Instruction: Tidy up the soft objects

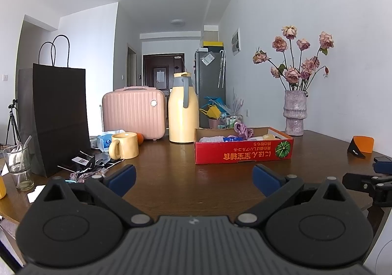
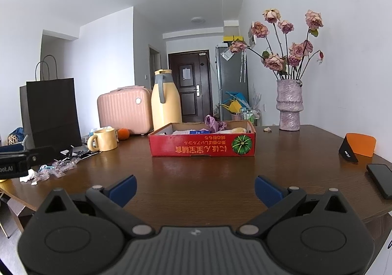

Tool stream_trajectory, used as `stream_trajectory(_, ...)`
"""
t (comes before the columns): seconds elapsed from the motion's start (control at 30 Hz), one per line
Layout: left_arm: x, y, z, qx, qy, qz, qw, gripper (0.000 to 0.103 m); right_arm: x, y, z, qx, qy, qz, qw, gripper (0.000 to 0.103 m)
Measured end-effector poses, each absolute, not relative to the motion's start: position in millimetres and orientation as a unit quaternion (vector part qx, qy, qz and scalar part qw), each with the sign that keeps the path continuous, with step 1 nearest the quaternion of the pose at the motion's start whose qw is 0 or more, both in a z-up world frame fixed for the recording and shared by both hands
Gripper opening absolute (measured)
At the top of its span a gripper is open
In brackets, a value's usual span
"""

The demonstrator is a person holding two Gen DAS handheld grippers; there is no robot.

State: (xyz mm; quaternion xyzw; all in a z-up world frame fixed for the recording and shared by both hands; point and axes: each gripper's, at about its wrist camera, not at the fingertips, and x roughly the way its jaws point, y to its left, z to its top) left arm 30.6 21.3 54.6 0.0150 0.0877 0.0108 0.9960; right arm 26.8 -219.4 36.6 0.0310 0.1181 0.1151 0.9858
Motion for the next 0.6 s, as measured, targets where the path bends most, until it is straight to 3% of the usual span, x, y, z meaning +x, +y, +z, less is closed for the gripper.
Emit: stream_trajectory(0.6,28.0,20.0,54.8,0.015,0.088,0.000,0.996,0.103,26.5,-220.1,35.6,0.032,0.117,0.113,0.986,0.103)
